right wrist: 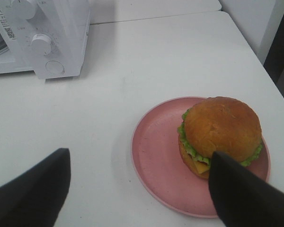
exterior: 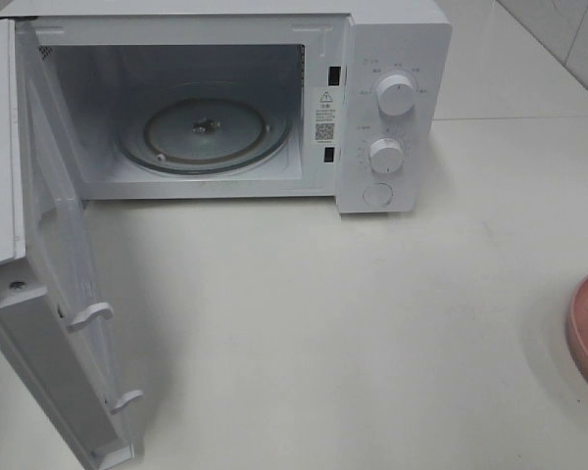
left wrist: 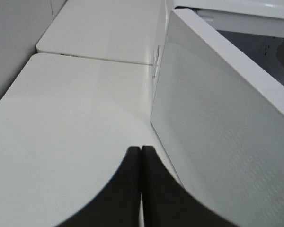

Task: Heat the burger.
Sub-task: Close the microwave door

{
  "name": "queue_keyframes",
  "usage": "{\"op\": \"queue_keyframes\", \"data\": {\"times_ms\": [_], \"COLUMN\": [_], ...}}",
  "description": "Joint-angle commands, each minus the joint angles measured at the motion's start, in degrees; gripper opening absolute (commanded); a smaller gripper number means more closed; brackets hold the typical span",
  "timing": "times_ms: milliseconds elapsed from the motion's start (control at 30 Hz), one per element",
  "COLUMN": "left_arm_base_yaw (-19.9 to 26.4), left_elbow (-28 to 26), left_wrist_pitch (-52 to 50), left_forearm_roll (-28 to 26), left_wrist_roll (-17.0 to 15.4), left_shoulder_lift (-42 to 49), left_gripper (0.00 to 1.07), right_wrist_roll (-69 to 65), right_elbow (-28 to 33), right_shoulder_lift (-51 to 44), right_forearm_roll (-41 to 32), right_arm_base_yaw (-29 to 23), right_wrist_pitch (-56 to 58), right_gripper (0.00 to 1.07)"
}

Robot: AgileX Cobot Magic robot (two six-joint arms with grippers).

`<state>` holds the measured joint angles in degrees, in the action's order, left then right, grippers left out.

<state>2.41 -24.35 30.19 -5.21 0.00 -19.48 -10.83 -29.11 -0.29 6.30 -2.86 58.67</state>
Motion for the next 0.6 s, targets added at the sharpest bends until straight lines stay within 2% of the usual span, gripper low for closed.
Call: {"op": "queue_keyframes", "data": {"times_ms": [33,167,200,367,500,600], "left_arm_base_yaw": [0.2,0.2,0.2,0.2,0.2,0.2], "left_elbow": [4.4,8.0,10.6,15.5,15.6,15.6], "left_wrist_pitch": [-10.4,-18.1,-22.9,-29.6,-32.8,-37.2], "left_forearm_roll": [-0.5,-0.5,-0.5,-0.7,-0.9,1.3], "left_wrist_roll": [0.0,0.0,0.0,0.0,0.0,0.0], "left_shoulder_lift": [-0.4,-0.4,-0.4,-0.6,-3.4,-11.1], "left_gripper": [0.0,0.0,0.0,0.0,0.0,0.0], "right_wrist_roll": [0.1,0.1,0.1,0.1,0.1,0.1], "right_elbow": [0.1,0.1,0.1,0.1,0.1,0.1], "right_shoulder_lift": [-1.4,-1.4,-1.4,-1.4,-1.4,-1.4], "right_forearm_roll": [0.3,0.3,0.3,0.3,0.3,0.3], "right_arm_base_yaw": [0.3,0.3,0.3,0.3,0.3,0.3], "right_wrist_pitch": [-1.0,-1.0,-1.0,-1.0,-1.0,-1.0], "right_gripper": [0.75,0.75,0.75,0.75,0.75,0.75]}}
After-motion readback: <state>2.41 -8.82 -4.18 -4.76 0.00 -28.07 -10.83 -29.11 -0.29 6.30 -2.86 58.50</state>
